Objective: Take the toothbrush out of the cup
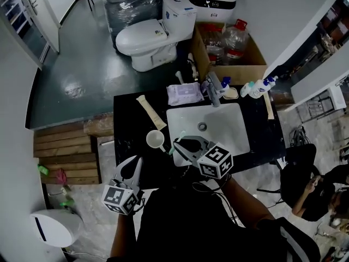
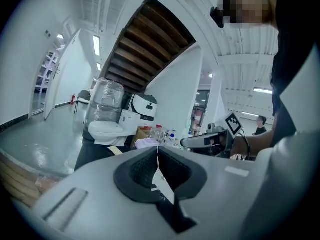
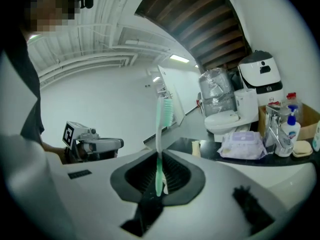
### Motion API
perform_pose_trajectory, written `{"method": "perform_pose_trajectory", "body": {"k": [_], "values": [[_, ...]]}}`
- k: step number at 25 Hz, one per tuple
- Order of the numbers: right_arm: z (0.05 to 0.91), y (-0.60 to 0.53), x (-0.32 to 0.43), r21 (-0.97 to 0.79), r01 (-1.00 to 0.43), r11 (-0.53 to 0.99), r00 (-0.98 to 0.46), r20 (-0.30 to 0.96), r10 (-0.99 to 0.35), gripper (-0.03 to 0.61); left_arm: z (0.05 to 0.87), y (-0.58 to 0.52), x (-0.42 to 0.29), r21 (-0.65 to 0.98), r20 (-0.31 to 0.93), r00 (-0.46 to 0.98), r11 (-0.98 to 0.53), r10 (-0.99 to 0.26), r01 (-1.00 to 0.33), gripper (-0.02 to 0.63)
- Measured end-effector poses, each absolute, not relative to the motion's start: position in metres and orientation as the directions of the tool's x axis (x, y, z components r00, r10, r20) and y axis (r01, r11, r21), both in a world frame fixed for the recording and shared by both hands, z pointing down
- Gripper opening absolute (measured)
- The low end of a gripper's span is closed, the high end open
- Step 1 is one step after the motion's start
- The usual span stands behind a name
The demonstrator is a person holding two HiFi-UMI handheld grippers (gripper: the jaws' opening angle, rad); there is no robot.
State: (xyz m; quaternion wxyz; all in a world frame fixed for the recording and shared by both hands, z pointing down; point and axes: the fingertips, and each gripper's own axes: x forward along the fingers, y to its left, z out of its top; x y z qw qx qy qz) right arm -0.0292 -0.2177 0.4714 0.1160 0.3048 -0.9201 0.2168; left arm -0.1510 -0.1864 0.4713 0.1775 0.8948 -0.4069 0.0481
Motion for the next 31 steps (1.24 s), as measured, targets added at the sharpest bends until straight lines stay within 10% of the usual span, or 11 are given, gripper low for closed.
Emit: {"method": "perform_pose_trajectory", "body": {"k": [31], "values": [[0.489,-0.187,-0.016,-0.343,-0.624,0.702,-0.778,0.359,-0.516,0.040,0.464,-0.192,-0.139,0.275,0.249,0.662,-0.604,-0.707,-0.748,0.009]]}}
